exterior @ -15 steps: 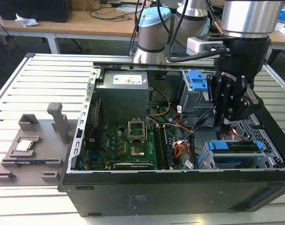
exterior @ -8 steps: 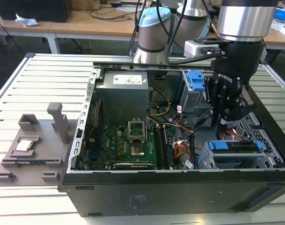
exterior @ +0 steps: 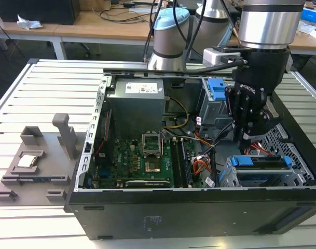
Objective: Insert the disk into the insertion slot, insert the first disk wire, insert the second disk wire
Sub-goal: 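Insert the second disk wire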
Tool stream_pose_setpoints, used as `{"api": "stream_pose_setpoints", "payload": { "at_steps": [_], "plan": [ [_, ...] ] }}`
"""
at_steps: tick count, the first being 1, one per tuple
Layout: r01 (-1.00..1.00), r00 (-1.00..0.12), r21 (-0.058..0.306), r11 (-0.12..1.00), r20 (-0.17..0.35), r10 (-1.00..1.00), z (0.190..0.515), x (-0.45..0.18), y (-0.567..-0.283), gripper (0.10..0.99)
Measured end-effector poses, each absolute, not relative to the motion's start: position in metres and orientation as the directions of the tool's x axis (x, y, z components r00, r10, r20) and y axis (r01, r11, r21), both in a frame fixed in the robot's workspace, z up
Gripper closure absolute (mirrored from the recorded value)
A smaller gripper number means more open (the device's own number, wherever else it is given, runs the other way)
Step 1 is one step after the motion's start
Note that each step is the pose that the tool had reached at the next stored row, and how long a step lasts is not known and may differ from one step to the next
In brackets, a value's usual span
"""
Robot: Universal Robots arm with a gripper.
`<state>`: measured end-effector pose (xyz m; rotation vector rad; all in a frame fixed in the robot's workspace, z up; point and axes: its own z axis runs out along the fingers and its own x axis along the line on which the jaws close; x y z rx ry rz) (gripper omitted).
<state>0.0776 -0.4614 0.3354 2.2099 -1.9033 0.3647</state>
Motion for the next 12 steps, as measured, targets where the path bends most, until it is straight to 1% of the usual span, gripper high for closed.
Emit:
{"api": "stream_pose_setpoints", "payload": {
  "at_steps": [1, 3, 8, 12],
  "plan": [
    [-0.988, 0.142, -0.005, -0.153, 0.333, -0.932, 0.3348, 0.0776, -0.4605, 0.804],
    [-0.988, 0.147, -0.002, -0.157, 0.352, -0.924, 0.3336, 0.0782, -0.4566, 0.804],
    [-0.987, 0.147, -0.001, -0.158, 0.354, -0.924, 0.3295, 0.0804, -0.4520, 0.804],
    [-0.987, 0.148, 0.001, -0.159, 0.369, -0.917, 0.3265, 0.0807, -0.4520, 0.804]
  ]
}}
